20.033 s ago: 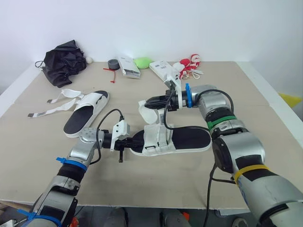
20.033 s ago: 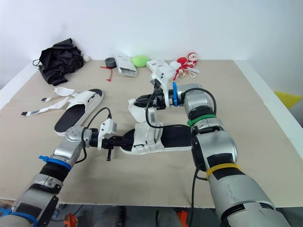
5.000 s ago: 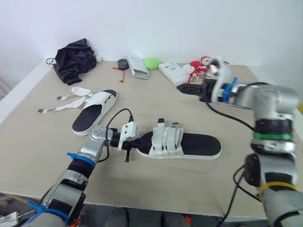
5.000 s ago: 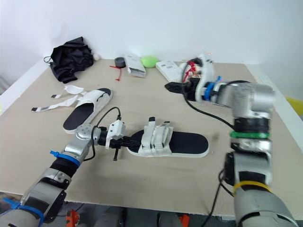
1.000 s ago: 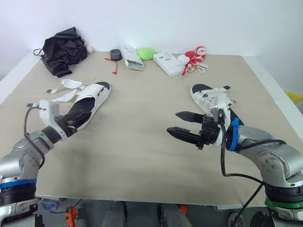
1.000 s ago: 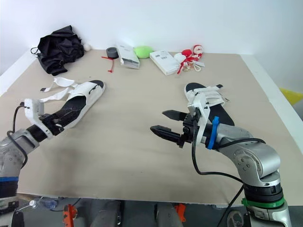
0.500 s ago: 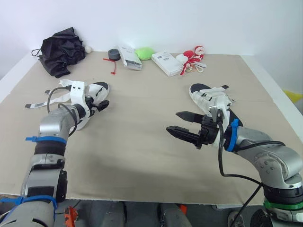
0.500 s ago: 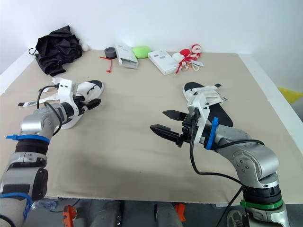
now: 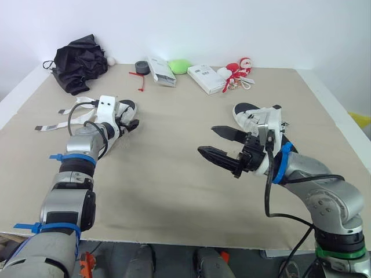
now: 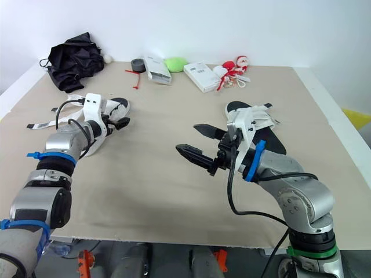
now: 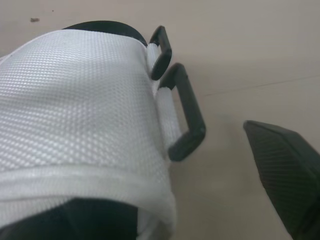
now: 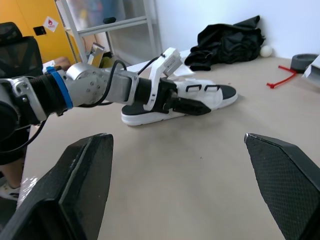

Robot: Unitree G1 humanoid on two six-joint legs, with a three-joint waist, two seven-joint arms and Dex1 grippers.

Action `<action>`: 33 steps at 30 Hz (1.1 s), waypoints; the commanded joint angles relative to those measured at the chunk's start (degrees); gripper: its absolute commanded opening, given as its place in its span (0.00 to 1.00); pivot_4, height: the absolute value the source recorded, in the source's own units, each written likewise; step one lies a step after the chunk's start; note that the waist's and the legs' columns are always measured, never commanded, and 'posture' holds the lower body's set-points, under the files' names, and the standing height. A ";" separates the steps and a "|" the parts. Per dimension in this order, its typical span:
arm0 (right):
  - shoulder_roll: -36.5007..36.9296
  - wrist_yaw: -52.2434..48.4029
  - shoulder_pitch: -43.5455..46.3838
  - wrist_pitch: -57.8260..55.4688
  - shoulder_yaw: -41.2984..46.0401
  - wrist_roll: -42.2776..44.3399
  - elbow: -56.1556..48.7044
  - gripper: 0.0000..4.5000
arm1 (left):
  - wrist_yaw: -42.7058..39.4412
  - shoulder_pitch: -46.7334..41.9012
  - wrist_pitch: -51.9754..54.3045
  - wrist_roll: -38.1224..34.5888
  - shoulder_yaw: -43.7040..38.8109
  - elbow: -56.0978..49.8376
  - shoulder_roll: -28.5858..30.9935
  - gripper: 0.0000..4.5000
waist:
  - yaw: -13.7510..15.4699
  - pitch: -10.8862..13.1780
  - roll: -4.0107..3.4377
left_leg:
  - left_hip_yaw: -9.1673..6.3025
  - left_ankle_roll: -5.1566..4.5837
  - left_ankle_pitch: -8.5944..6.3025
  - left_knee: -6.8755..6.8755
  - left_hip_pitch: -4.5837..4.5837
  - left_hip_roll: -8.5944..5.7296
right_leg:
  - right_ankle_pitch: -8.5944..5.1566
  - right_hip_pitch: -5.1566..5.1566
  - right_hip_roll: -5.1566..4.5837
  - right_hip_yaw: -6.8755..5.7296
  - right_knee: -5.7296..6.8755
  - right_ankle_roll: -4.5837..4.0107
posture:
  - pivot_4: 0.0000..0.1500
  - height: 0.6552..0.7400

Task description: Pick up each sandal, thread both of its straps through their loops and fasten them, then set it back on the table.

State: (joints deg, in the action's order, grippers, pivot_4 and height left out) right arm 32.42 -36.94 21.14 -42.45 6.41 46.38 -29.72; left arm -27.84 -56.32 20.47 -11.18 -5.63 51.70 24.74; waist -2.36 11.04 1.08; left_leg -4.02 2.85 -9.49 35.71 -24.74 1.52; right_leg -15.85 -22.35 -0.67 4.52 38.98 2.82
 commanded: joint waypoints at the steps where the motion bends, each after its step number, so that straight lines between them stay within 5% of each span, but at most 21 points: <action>1: 0.14 0.08 0.29 1.88 0.11 -0.71 -1.70 1.00 | -1.34 -1.21 -1.49 0.54 -0.34 1.42 -0.65 0.51 | 0.01 0.00 0.00 | 0.00 0.00 0.00 0.00 0.00 -0.01 | 0.00 0.00 -0.01 0.00 0.00 0.00 | 1.00 0.98; 6: 0.10 0.04 0.12 2.35 -0.04 -1.80 -0.86 1.00 | -3.11 -0.89 -2.40 0.94 0.06 0.82 -0.70 0.05 | 0.01 0.00 0.00 | 0.00 0.00 0.00 -0.02 -0.01 -0.01 | -0.01 -0.02 -0.01 0.00 0.00 0.01 | 1.00 0.98; 7: 0.09 0.06 0.10 2.40 -0.04 -1.98 -0.81 1.00 | -3.84 -0.74 -2.78 1.30 0.59 0.22 -0.74 0.02 | 0.01 0.00 0.00 | 0.00 0.00 0.00 -0.02 -0.01 -0.01 | -0.01 -0.01 -0.01 0.00 0.00 0.01 | 1.00 0.98; 13: 0.60 -0.15 -0.30 2.32 1.16 -1.85 -0.61 1.00 | -14.21 1.72 -4.03 -0.67 2.66 -8.40 -2.65 0.02 | 0.15 0.00 0.00 | -0.01 0.01 0.01 -0.02 -0.03 -0.03 | 0.00 -0.01 -0.03 -0.01 0.00 0.00 | 1.00 0.98; 20: 6.18 -3.64 -2.31 1.81 6.40 -1.36 2.37 1.00 | -44.08 14.69 -6.19 -1.20 16.12 -32.81 5.65 0.02 | -0.37 0.00 -0.01 | 0.00 0.02 0.01 -0.14 -0.20 -0.09 | 0.15 -0.23 -0.12 0.01 0.00 -0.38 | 1.00 0.98; 23: 9.72 -7.70 -4.02 2.89 7.25 -2.23 4.90 0.86 | -51.20 16.15 -7.38 -2.32 17.82 -35.16 8.53 0.00 | -0.35 0.00 -0.01 | 0.02 0.01 0.01 -0.23 -0.16 -0.03 | 0.13 -0.31 -0.06 -0.01 0.05 -0.49 | 1.00 0.98; 33: 13.19 -18.48 -2.64 4.39 0.52 -5.32 13.49 0.02 | -59.41 17.59 -9.98 -5.26 19.04 -36.51 5.59 0.00 | -0.35 0.00 -0.01 | 0.05 -0.25 0.17 -0.12 -0.10 0.04 | 0.06 -0.24 0.03 0.02 0.05 -0.16 | 1.00 0.98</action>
State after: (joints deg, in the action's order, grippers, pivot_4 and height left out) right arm 45.09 -53.13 16.98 -39.34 8.15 41.95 -16.73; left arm -85.70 -38.92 11.13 -14.10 13.36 18.21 30.73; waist -2.71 11.05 1.07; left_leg -3.97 2.59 -9.32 35.60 -24.85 1.56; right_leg -15.79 -22.61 -0.63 4.55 39.03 2.66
